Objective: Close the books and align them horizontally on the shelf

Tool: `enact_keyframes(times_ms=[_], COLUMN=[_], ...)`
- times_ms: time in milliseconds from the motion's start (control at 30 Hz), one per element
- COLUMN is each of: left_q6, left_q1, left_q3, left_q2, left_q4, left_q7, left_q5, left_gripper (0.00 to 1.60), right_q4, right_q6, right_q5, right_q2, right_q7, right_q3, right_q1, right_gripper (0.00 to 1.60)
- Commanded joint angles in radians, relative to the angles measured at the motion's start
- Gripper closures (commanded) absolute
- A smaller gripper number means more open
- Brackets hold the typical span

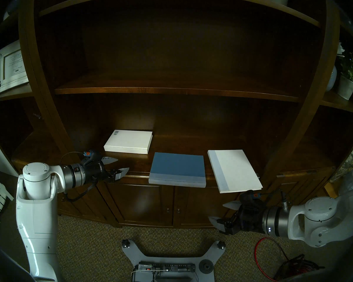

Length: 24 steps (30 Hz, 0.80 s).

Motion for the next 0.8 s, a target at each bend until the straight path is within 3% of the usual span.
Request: enact_keyframes(times_ms=[0,67,267,767], left_q6=[-0.001,-0.001,-0.001,-0.003], left_q1=[-0.019,-0.019,-0.019,-0.018], left_q3=[0.001,0.000,0.001,0.001], left_q2=[0.001,0.001,0.001,0.001], left_q4=[-0.019,-0.019,-0.018,-0.017], left_q7=[-0.001,-0.001,-0.001,-0.001], left_q5=[-0.007,-0.007,-0.007,-0.006], left_gripper=[0.00,0.00,0.00,0.00], right_q4=[-0.004,-0.004,-0.004,-0.004], right_q6=[0.067,0.077,-0.017,-0.248], right_q5=[-0.012,-0.031,-0.044,-0.119], right_q2=[0.060,0.062,-0.060,-0.186], right_q7=[-0.030,-0.049,-0.061,-0.026], right_q3=[0.049,0.020,-0.058,-0.173], right_q1=[-0.011,-0.024,-0.037,0.000], right_gripper=[0.00,0.00,0.00,0.00])
